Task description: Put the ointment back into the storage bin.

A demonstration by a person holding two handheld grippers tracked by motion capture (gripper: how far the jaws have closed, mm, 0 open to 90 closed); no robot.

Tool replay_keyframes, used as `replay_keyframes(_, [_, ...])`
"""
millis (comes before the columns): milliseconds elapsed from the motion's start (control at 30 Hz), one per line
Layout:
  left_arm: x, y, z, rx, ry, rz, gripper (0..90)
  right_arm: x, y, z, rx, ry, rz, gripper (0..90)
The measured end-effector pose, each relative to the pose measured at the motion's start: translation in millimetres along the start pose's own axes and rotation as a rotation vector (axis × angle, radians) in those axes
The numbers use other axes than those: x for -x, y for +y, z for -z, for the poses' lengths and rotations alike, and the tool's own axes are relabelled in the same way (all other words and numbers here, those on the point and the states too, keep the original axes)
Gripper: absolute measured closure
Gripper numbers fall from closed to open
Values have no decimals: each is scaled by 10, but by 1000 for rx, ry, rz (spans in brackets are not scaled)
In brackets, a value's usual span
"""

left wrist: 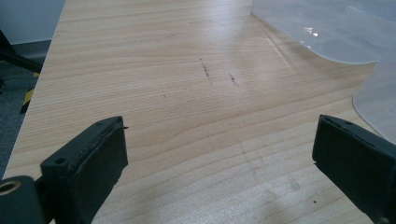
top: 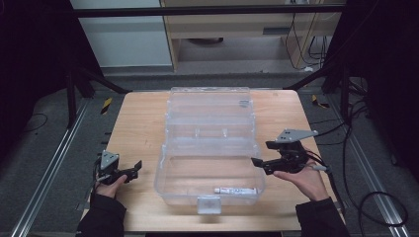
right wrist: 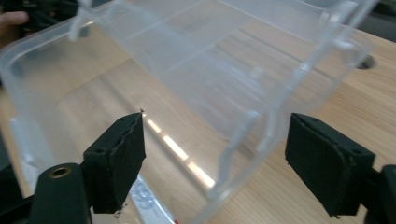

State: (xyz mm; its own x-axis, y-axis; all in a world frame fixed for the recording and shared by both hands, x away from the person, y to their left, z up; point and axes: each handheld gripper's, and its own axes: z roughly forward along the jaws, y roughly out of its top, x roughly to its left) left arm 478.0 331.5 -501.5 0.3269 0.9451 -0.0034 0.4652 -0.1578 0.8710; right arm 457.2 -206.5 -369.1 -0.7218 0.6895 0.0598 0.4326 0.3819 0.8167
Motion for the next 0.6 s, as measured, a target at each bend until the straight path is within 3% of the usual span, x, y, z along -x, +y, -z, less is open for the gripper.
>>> replay_keyframes(167, [-1, 0, 0, 0, 0, 1, 26, 129, -172, 58, 48, -89, -47, 186])
replay_keyframes(233, [-1, -1, 0, 2, 0, 1, 27, 188, -216, 69, 38, -101, -74, 182])
replay_keyframes(333, [3, -1, 0, 2, -1, -1, 27, 262, -272, 88, 50, -157, -83, 180])
replay_keyframes(500, [4, -2, 0, 2, -1, -2, 27, 436, -439, 38, 69, -237, -154, 186])
replay_keyframes(600, [4, -2, 0, 2, -1, -2, 27, 530, -535, 2, 68, -260, -190, 187])
